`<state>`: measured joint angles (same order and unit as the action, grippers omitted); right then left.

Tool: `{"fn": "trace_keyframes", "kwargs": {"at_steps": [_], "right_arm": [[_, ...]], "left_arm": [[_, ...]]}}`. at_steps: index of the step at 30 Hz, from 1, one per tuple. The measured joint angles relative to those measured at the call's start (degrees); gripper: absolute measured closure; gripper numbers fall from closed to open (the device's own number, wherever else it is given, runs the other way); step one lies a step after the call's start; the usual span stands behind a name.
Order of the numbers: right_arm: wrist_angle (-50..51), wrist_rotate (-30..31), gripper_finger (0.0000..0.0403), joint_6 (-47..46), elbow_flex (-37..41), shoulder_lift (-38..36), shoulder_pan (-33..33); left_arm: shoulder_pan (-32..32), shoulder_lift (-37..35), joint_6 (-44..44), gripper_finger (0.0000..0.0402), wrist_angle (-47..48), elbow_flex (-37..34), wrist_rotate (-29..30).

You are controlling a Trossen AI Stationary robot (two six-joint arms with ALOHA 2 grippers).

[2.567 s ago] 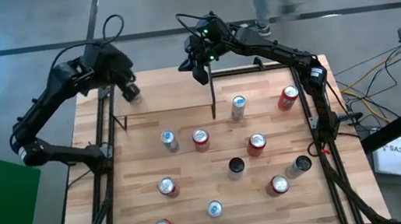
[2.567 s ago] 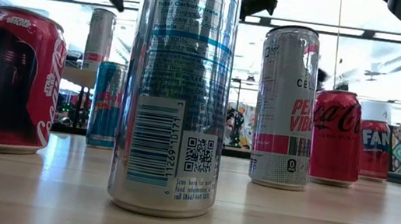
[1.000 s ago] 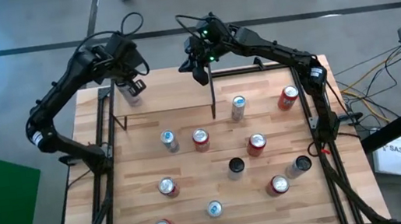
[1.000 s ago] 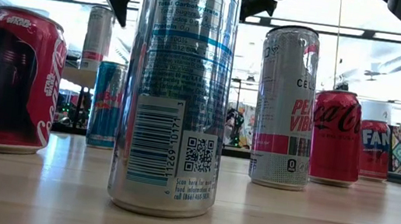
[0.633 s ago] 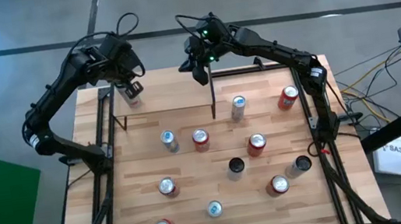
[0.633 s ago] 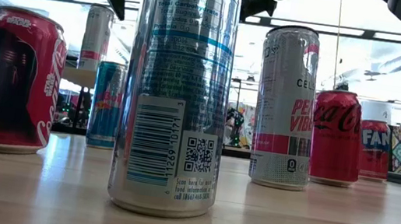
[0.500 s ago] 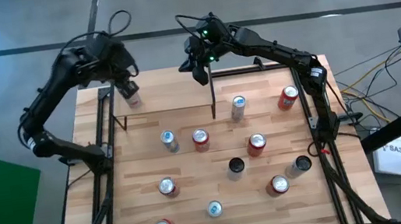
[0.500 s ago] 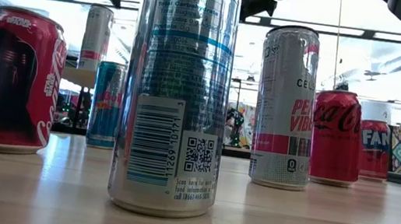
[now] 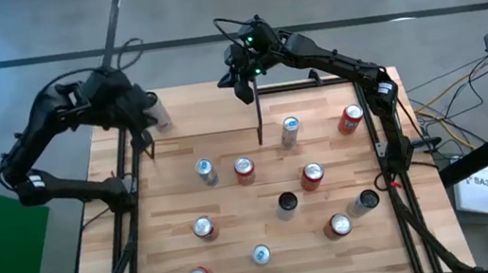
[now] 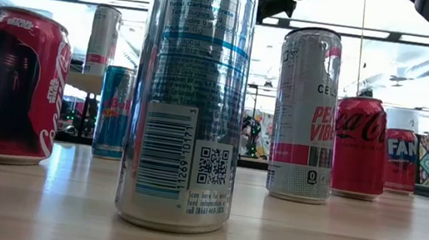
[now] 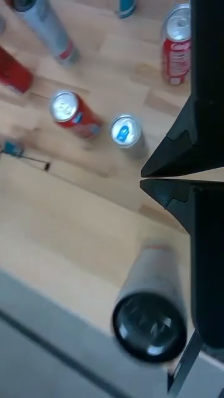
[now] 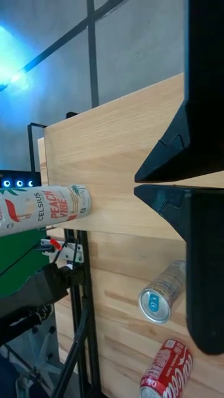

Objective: Place canned beverage on shelf
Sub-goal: Put the white pink soda can on the shelf

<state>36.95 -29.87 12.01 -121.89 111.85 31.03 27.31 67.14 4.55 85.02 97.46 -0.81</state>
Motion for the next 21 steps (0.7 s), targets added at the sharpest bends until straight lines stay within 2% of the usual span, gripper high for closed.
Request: {"fn": "trace_keyframes", "kwargs": {"at_steps": [6,12,21], "right_arm": [[0.01,-0.01,0.0394,0.0,0.02,0.0,0.0],[0.02,-0.02,0.0394,0.0,0.04,0.0,0.0],[0.02,-0.04,0.0394,-0.02,0.04,0.0,0.0]], "left_arm": [[-0.96,-0.97,-2.19,0.0402,0.86,-8.24,1.32],[-0.85,-1.05,-2.64,0.0402,0.85,-16.08,12.61],[-0.5,-0.04,-2.23,0.0402,-5.62,-17.53,13.81]]}}
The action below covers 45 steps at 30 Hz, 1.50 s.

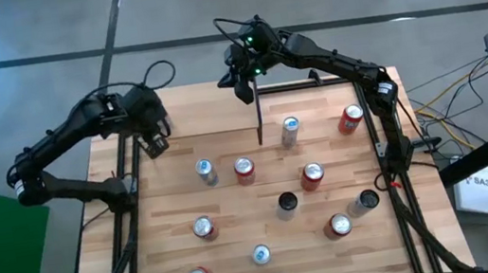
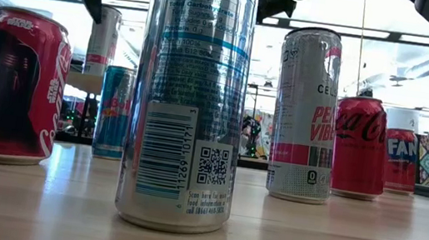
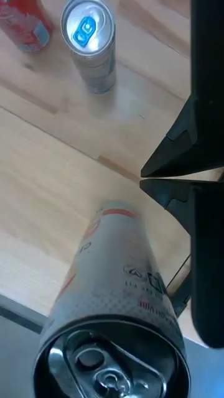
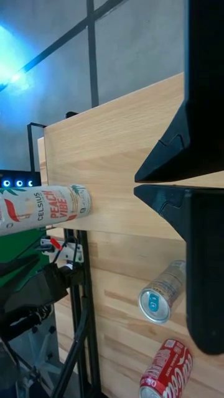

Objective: Place canned beverage on shelf
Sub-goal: Put the white pink soda can on the shelf

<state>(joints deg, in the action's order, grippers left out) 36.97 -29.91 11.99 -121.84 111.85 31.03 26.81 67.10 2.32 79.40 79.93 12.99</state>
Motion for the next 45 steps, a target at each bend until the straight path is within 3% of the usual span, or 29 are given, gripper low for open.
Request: {"fn": "trace_keyframes", "kwargs": {"at_steps": [7,30,33,37,39,45], "right_arm": [[0.0,-0.01,0.0394,0.0,0.02,0.0,0.0],[0.09,-0.02,0.0394,-0.02,0.04,0.0,0.0],[0.45,-0.04,0.0394,-0.02,0.04,0.0,0.0],[0.7,-0.04,0.0394,0.0,0.04,0.0,0.0],[0.72,-0.04,0.0394,0.03,0.04,0.0,0.0],[0.7,-0.04,0.0394,0.05,0.04,0.0,-0.01]], "left_arm": [[0.24,0.04,-0.41,0.0402,-0.51,0.08,6.3],[6.64,-1.95,-2.97,0.0402,1.63,0.94,13.53],[6.62,-2.46,-3.06,0.0402,1.92,3.03,10.7],[6.62,-3.08,-3.0,0.0402,-0.86,6.72,-1.27],[6.59,-3.09,-2.81,0.0402,-4.1,7.75,-4.5],[6.58,-1.43,-2.0,0.0402,-10.64,7.68,-4.98]]}}
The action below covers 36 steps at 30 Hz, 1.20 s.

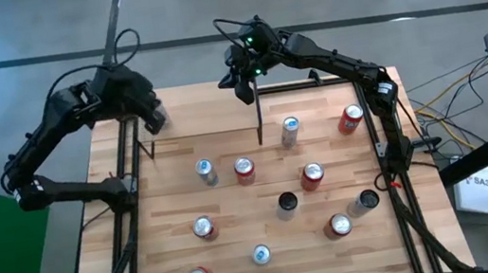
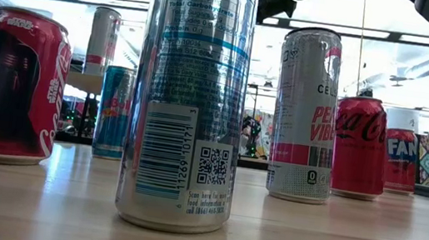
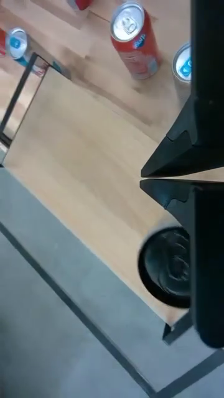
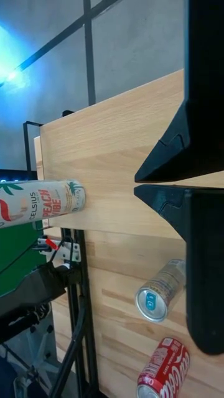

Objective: Place canned beverage on shelf
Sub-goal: Put the white pink soda can on the shelf

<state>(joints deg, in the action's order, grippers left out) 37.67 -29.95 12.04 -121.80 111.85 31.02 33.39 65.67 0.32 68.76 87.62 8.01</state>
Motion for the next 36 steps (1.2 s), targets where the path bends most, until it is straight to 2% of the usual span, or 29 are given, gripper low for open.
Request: {"fn": "trace_keyframes", "kwargs": {"at_steps": [5,11,15,26,36], "right_arm": [[0.24,0.0,0.0394,0.0,0.0,0.0,0.0],[0.82,0.0,0.0394,0.17,0.0,0.0,0.01],[1.07,0.0,0.0394,0.17,0.0,0.0,0.01],[1.07,0.01,0.0394,0.54,0.0,0.0,-0.01],[1.07,0.02,0.0394,0.5,0.0,0.0,0.0]], "left_arm": [[0.0,3.62,0.62,0.0402,-0.63,-0.05,0.25],[0.0,7.52,0.7,0.0402,-0.18,-0.1,8.29],[0.0,8.06,0.72,0.0402,0.76,0.02,9.0],[-0.02,4.6,-2.41,0.0402,7.55,0.06,8.96],[-0.02,-1.31,-2.67,0.0402,8.0,0.25,8.83]]}}
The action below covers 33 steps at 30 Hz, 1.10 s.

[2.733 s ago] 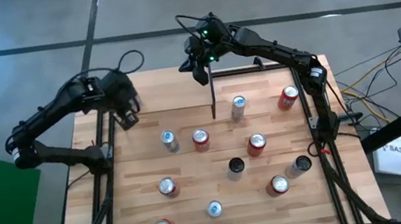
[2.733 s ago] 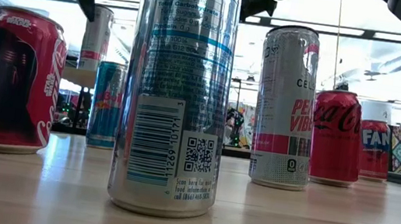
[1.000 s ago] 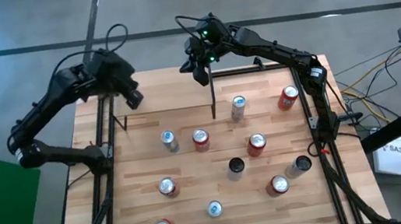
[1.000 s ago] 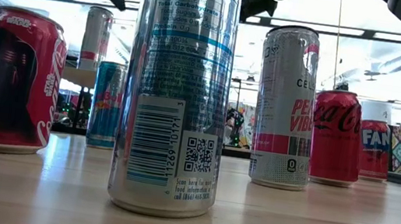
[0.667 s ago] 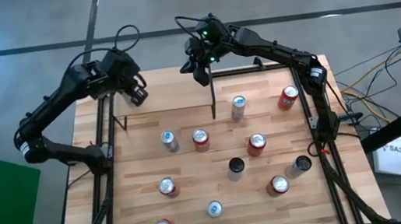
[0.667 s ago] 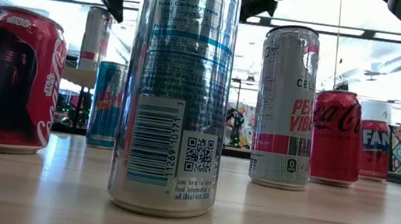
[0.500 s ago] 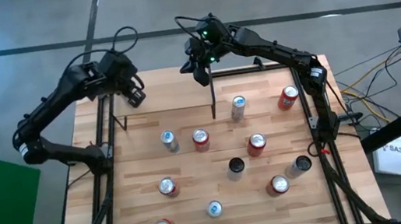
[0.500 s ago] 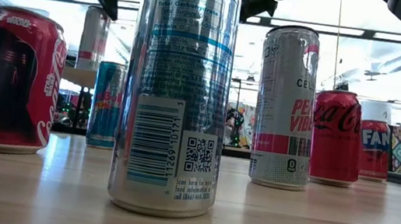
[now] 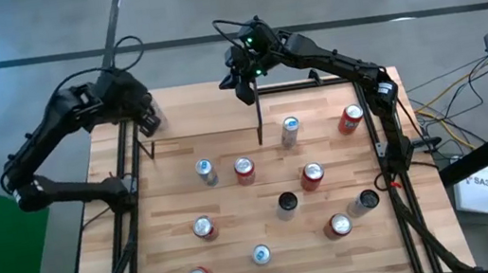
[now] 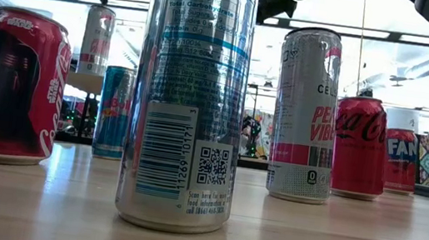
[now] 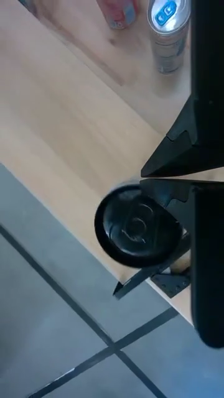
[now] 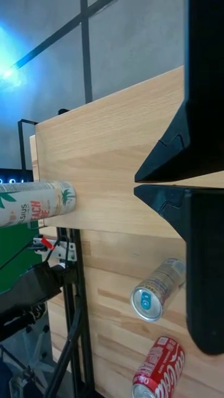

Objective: Place canned beverage on shelf
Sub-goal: Put the white pink soda can on the shelf

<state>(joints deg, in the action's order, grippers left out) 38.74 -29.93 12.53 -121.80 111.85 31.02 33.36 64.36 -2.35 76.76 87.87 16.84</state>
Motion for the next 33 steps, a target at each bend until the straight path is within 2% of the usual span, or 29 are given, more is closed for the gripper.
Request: {"fn": "trace_keyframes", "kwargs": {"at_steps": [6,14,23,29,33], "right_arm": [[-0.02,0.0,0.0394,-0.02,0.0,0.0,0.0],[0.0,0.0,0.0394,-0.59,0.0,0.0,-0.01],[0.35,0.0,0.0394,-0.52,0.0,0.0,-0.01],[0.37,0.0,0.0394,-0.5,0.0,0.0,-0.01],[0.42,0.0,0.0394,-0.5,0.0,0.0,-0.01]], "left_arm": [[-0.02,-1.39,4.03,0.0402,-8.73,2.53,-2.22],[2.05,2.43,11.74,0.0402,-11.06,3.5,6.56],[6.82,9.01,16.72,0.0402,-9.09,3.5,6.12],[6.93,12.46,17.92,0.0402,-7.2,4.77,-0.13],[6.93,13.74,17.53,0.0402,-4.16,6.54,-0.93]]}}
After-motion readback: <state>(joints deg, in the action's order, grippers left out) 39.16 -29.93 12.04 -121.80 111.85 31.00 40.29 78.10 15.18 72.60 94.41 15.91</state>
